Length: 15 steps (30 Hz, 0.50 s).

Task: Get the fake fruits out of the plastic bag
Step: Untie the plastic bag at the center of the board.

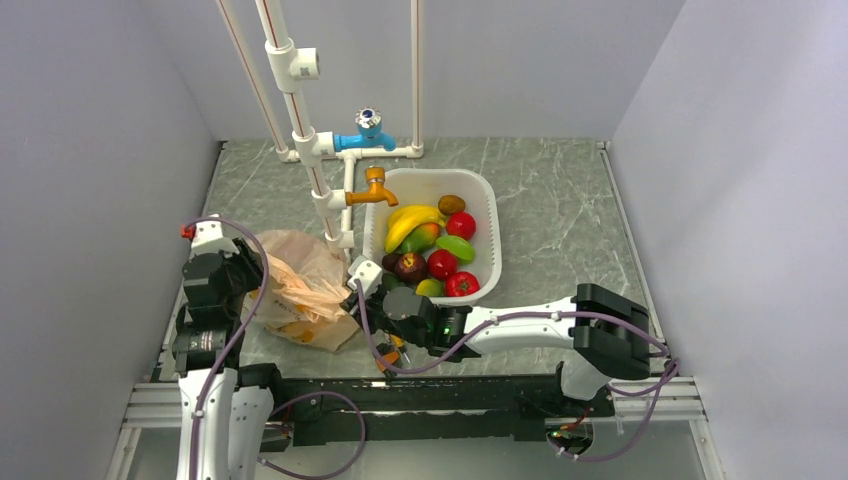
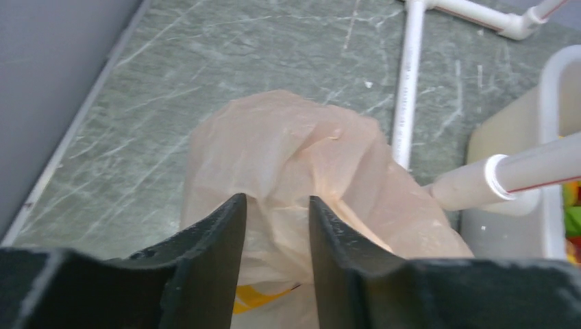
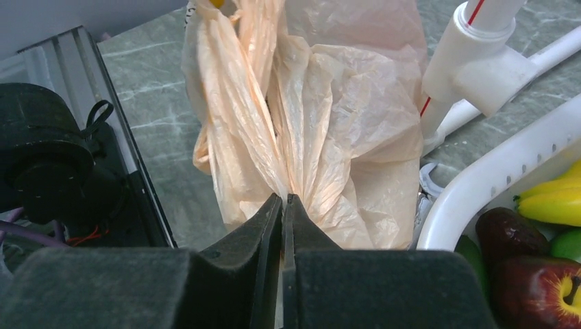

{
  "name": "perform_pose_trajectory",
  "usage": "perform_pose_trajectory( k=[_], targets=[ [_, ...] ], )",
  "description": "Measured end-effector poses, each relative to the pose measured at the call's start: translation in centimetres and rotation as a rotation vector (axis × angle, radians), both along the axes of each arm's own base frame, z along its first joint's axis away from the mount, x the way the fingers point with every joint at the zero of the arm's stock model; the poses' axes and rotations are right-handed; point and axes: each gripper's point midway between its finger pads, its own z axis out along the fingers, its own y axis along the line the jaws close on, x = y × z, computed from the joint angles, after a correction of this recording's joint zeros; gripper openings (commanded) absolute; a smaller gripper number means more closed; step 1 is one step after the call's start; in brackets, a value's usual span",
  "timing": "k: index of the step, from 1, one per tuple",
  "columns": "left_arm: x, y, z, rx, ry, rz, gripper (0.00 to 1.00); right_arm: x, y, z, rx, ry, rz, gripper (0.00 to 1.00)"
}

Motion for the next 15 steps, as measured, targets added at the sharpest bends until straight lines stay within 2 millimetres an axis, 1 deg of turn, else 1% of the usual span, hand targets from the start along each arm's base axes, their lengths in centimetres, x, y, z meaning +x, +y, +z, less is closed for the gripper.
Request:
perform_pose_trajectory(
  k=[1,2,3,6,7,8,9,10,12,15],
  targets=[
    [0.1,-0.4,0.1,0.0,-0.008,-0.021,0.55,0.0,0.0,0.1,0.003,0.0,0.0,0.12],
    [0.0,-0.8,0.1,0.0,-0.015,-0.047,0.66,0.0,0.1,0.1,0.004,0.0,0.0,0.13],
    [0.0,-1.2,0.2,0.001,-0.022,-0.068,0.69,0.0,0.0,0.1,0.003,0.002,-0.001,0.14],
    [0.0,-2.4,0.4,0.003,-0.042,-0.121,0.72,0.0,0.0,0.0,-0.002,0.003,-0.003,0.16],
    [-0.1,-2.7,0.5,0.004,-0.048,-0.137,0.75,0.0,0.0,-0.1,-0.003,0.003,-0.004,0.16],
    [-0.1,-3.1,0.7,0.007,-0.055,-0.153,0.81,0.1,-0.1,-0.1,-0.004,0.003,-0.006,0.17],
    [-0.2,-3.3,0.8,0.014,-0.061,-0.168,0.9,0.1,-0.1,-0.1,-0.006,0.003,-0.007,0.17],
    [-0.2,-3.7,0.9,0.019,-0.066,-0.184,0.93,0.1,-0.1,-0.1,-0.007,0.003,-0.009,0.18],
    [-0.3,-4.4,1.1,0.023,-0.071,-0.218,0.99,0.3,0.0,0.1,-0.007,0.002,-0.014,0.25],
    [-0.4,-5.5,1.1,0.029,-0.071,-0.26,0.99,0.4,0.1,0.6,0.0,-0.002,-0.014,0.44]
  ],
)
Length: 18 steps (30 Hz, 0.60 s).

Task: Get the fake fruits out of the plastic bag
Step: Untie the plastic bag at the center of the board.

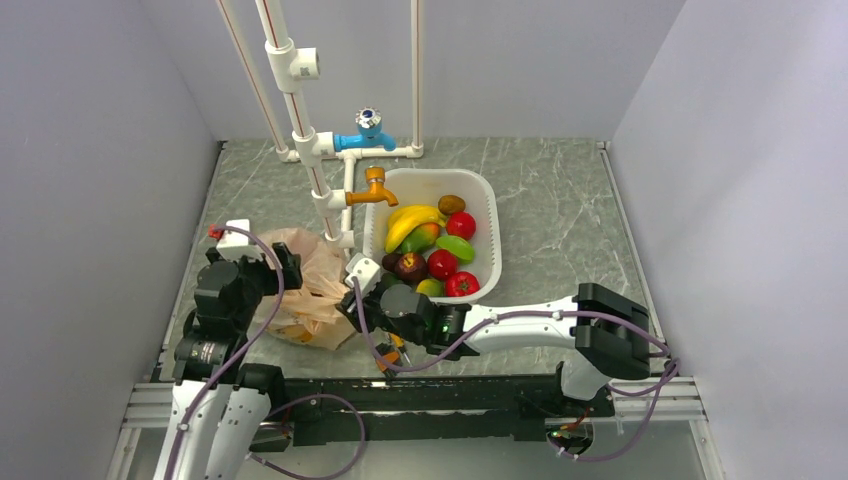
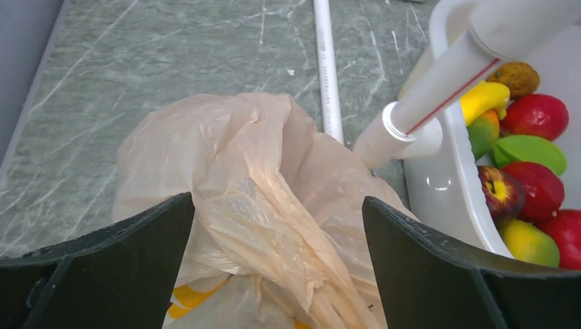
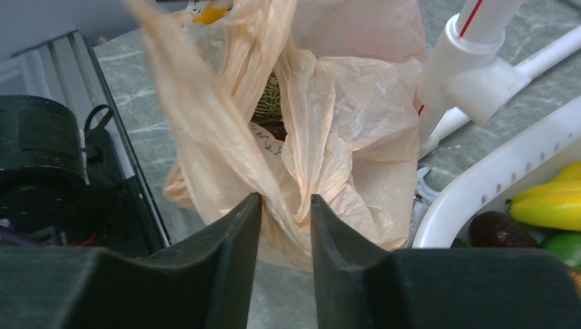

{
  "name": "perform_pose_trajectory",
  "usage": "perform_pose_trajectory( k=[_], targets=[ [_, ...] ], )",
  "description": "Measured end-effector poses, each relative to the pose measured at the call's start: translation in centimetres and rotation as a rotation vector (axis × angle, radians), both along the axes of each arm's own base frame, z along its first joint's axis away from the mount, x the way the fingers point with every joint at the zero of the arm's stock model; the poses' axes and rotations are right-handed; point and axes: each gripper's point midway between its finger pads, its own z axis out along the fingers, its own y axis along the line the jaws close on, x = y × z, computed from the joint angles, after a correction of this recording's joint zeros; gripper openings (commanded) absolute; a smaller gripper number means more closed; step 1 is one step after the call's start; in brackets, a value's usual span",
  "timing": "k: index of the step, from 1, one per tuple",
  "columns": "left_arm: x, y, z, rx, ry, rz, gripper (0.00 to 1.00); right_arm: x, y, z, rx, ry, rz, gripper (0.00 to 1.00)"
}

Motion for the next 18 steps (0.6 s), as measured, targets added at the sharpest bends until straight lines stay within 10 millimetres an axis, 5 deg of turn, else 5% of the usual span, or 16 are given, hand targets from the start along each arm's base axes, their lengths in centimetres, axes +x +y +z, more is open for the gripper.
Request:
perform_pose_trajectory(
  k=[3,6,12,15,18],
  targets=[
    [-0.1,-0.8,-0.3,0.01,0.014,-0.029,0.9,0.0,0.1,0.2,-0.014,-0.018,0.012,0.64],
    [0.0,-1.1,-1.6,0.034,0.076,-0.028,0.7,-0.1,0.5,0.9,-0.023,-0.043,0.04,0.83],
    [0.4,-0.1,-4.2,0.095,0.229,0.033,0.16,-1.4,2.2,3.1,0.002,-0.096,0.159,0.96],
    [0.0,0.4,-4.0,0.098,0.221,0.055,0.03,-1.9,3.3,3.4,0.007,-0.11,0.212,0.91],
    [-0.3,0.9,-2.9,0.093,0.17,0.077,0.0,-2.1,5.1,3.3,0.006,-0.117,0.254,0.68]
  ],
)
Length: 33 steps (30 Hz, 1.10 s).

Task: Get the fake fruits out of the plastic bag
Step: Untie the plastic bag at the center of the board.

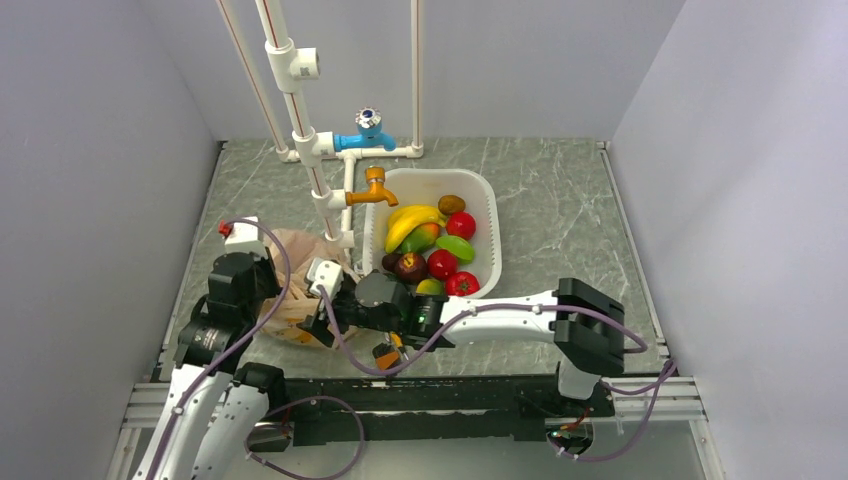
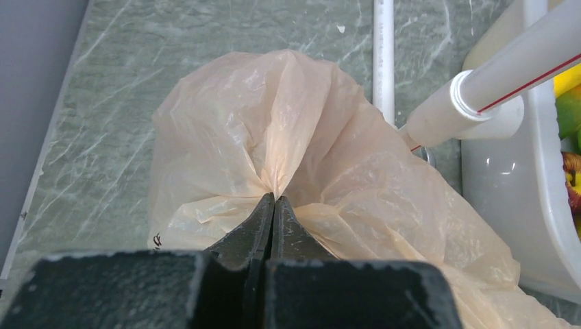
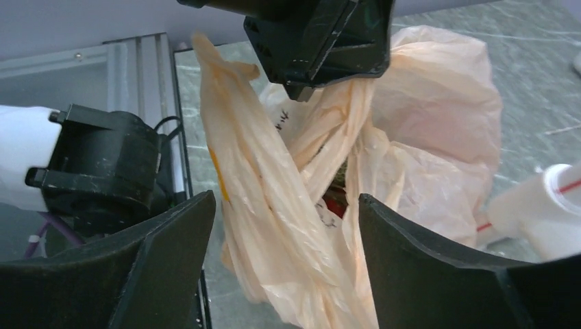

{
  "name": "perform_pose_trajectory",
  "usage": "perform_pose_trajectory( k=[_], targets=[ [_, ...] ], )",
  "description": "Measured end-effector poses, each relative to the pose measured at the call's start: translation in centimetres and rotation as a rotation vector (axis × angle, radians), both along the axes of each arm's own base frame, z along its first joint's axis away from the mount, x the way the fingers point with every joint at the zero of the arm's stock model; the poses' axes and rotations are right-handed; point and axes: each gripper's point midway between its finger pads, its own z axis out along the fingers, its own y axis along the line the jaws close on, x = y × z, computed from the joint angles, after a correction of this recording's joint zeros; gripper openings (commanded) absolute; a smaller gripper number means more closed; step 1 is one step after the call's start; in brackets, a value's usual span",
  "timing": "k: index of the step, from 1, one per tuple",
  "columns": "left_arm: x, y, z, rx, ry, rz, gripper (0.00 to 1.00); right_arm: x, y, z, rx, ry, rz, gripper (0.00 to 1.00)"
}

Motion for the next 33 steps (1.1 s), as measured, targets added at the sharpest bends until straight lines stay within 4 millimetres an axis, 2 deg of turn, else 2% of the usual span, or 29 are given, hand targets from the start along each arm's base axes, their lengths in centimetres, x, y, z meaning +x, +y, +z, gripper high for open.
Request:
perform_pose_trajectory(
  k=[3,7,10,12,15,18,21,22,23,25,26,28,33],
  targets=[
    [-0.2,0.4,0.6,-0.005,-0.029,0.027,0.0,-0.5,1.2,-0.6,-0.005,0.013,0.039,0.38],
    [-0.3,1.3,0.7,-0.01,-0.038,0.093,0.0,-1.7,1.5,-1.7,-0.01,0.058,0.096,0.17],
    [-0.5,2.1,1.0,-0.017,-0.057,0.148,0.0,-2.3,0.8,-3.3,-0.018,0.087,0.11,0.08],
    [-0.7,2.7,1.2,-0.022,-0.067,0.19,0.0,-2.7,-0.8,-5.5,-0.059,0.108,0.105,0.01],
    [-1.3,3.6,1.3,-0.03,-0.083,0.251,0.0,-2.9,-3.6,-8.3,-0.121,0.128,0.076,0.0],
    [-2.1,4.4,1.8,-0.04,-0.114,0.304,0.0,-2.9,-5.4,-7.7,-0.105,0.118,0.054,0.0],
    [-2.5,4.8,2.4,-0.061,-0.149,0.329,0.02,-2.6,-5.6,-6.4,-0.062,0.104,0.044,0.0],
    [-2.6,4.8,2.5,-0.067,-0.155,0.333,0.08,-2.5,-5.4,-6.0,-0.049,0.099,0.045,0.0],
    [-2.7,4.8,2.4,-0.075,-0.153,0.337,0.18,-2.4,-5.3,-5.8,-0.046,0.098,0.045,0.0],
    [-3.3,4.7,2.1,-0.087,-0.123,0.342,0.46,-2.3,-5.0,-5.3,-0.036,0.096,0.045,0.0],
    [-3.7,4.6,2.2,-0.099,-0.105,0.343,0.56,-2.2,-4.8,-5.1,-0.031,0.095,0.045,0.0],
    [-4.4,4.3,3.0,-0.124,-0.09,0.332,0.71,-2.2,-4.6,-4.7,-0.016,0.095,0.044,0.0],
    [-6.4,3.2,7.1,-0.219,-0.123,0.274,0.83,-1.9,-4.5,-4.2,0.002,0.122,0.033,0.0]
  ],
)
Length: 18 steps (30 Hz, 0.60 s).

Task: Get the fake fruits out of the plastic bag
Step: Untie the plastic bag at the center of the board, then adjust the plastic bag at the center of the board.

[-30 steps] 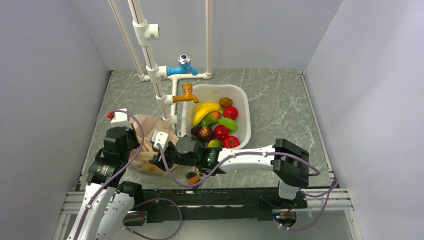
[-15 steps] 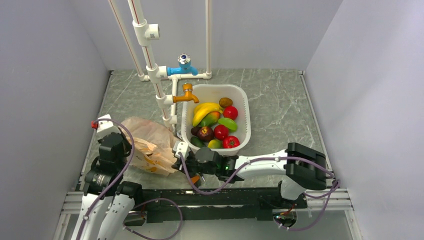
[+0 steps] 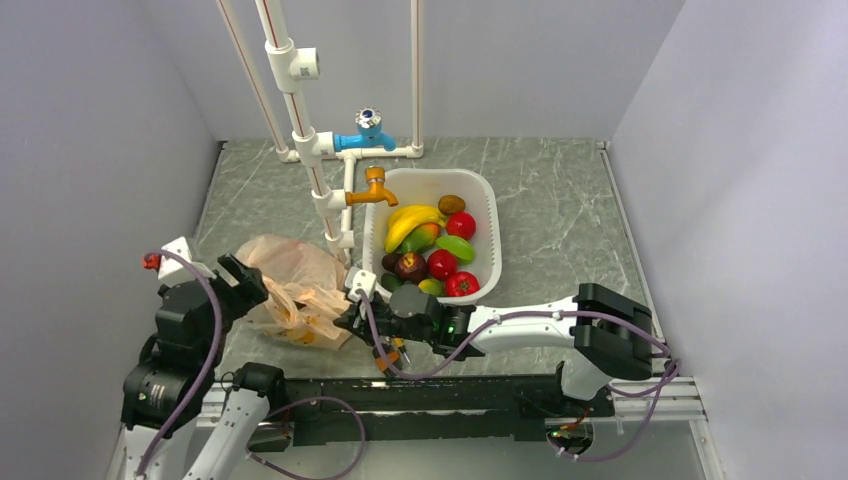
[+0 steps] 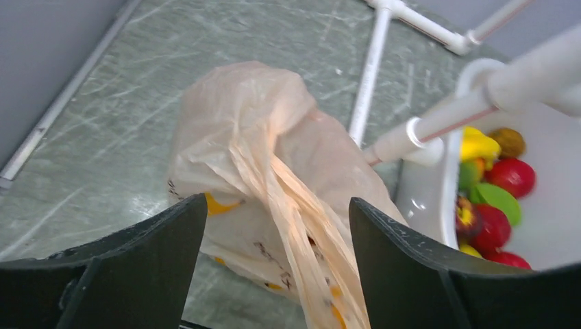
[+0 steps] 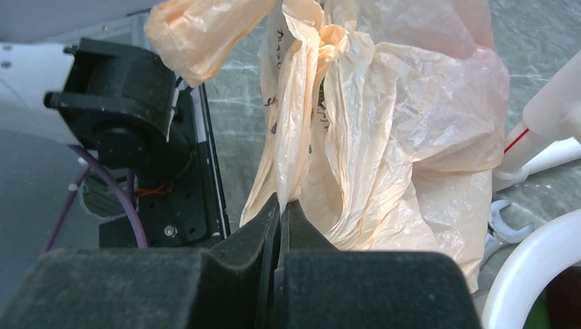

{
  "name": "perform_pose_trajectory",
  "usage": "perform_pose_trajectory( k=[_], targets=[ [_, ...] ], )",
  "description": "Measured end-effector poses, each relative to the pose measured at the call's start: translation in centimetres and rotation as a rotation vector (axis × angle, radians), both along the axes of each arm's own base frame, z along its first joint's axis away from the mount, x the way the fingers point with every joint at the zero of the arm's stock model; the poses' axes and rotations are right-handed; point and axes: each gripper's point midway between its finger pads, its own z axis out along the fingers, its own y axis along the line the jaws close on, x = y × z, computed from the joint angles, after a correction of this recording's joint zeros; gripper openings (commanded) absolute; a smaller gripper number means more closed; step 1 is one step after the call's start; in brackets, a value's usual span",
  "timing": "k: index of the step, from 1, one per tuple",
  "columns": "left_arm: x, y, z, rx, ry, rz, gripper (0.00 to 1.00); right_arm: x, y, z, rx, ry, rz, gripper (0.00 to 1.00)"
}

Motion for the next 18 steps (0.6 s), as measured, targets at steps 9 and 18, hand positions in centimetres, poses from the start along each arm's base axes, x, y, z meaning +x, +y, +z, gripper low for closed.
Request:
perform_pose_trajectory(
  k=[9,18],
  targets=[
    [-2.5,-6.0,-2.3,-0.15,0.22,-0.308,0.83,1.1,0.7,1.9,0.054,0.092,-0.045,0.0],
    [-3.3,-8.6,-6.1,-0.309,0.263,-0.371,0.39,1.6,0.4,2.1,0.072,0.15,-0.058,0.0]
  ],
)
